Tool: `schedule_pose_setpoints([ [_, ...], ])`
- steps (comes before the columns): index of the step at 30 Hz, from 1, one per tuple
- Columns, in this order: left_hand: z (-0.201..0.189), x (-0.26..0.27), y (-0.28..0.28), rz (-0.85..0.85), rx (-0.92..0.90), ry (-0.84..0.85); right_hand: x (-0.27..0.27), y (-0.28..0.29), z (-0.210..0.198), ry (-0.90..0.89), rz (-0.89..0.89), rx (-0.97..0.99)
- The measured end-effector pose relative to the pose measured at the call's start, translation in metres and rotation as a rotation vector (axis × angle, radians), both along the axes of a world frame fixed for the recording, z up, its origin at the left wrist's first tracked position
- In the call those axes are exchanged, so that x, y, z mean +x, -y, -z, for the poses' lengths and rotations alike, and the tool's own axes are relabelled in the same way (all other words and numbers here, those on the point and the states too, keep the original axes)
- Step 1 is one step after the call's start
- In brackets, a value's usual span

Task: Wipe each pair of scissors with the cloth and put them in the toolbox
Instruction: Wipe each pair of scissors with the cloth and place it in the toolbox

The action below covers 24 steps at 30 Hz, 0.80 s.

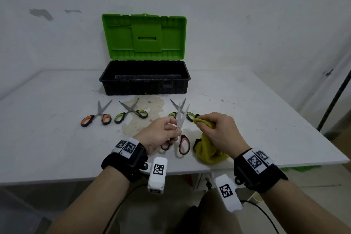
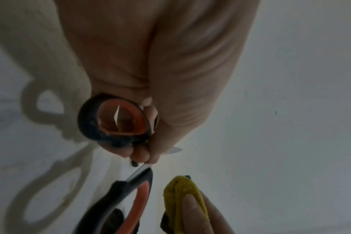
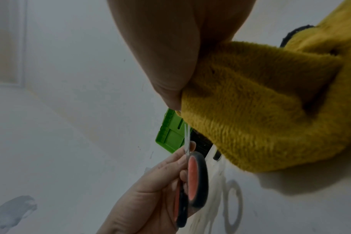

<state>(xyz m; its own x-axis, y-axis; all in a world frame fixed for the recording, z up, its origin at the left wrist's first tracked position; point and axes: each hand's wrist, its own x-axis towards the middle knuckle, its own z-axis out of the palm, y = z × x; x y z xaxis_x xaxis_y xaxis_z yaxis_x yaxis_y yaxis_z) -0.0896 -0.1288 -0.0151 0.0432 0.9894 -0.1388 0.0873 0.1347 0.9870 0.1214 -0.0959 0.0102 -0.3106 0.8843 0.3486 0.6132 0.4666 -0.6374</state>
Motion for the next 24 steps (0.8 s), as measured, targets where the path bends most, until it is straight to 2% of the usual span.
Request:
schedule_pose_setpoints([
  [12,0.003,-0.001,-0.001,0.006,0.087,-0.121,0.001,0.003,-0.001,-0.047,-0.014,-0.047],
  [17,0.0,0.0,-0.004,-0.023,0.109,-0.092,0.004,0.002,0.002,-0.024,-0.056,-0.032],
  [24,-0.01,0.008,-0.013,-0.093,0.07,0.025,0.008,-0.009,-0.001,-0.175,-0.076,-0.024],
])
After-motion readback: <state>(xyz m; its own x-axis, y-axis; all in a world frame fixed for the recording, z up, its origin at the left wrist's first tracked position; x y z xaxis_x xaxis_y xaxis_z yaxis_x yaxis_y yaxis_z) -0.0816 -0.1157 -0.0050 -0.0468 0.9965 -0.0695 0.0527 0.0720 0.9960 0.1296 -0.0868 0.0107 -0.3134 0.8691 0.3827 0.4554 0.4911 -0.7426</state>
